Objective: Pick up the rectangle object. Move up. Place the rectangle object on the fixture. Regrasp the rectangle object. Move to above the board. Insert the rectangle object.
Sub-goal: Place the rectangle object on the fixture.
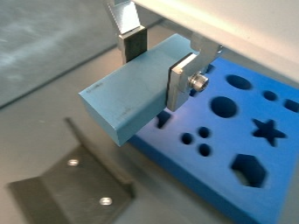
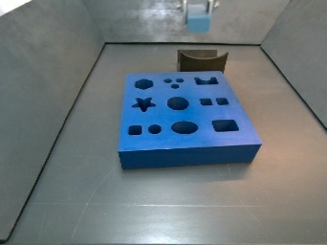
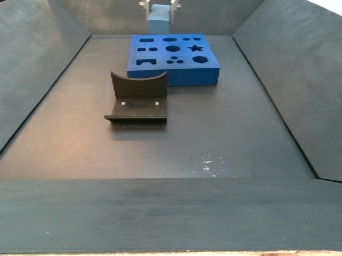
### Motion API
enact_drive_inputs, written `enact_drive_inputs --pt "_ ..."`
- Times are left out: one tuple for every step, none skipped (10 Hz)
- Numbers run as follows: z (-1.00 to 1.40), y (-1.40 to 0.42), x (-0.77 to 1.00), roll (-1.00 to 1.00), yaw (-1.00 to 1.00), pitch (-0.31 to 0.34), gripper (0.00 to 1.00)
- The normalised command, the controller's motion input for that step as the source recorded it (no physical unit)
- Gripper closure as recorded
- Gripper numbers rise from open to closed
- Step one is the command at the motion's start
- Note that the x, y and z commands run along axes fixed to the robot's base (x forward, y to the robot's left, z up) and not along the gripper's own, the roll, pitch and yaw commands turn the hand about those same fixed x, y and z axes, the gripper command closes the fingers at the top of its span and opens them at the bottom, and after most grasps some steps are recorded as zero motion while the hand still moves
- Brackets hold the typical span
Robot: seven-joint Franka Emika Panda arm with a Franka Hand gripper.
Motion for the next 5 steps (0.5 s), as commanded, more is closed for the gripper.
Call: enact_drive_inputs --pt "0.13 1.00 0.44 -1.00 0.02 -0.004 1.00" --pt "0.11 1.00 0.43 -1.00 0.01 0.013 1.00" --pt "0.08 0.91 0.40 -1.00 0.01 0.032 1.00" --pt "0.05 0.65 0.32 -1.00 0.00 0.057 1.00" --pt "0.02 0.47 0.25 -1.00 -0.01 0.073 1.00"
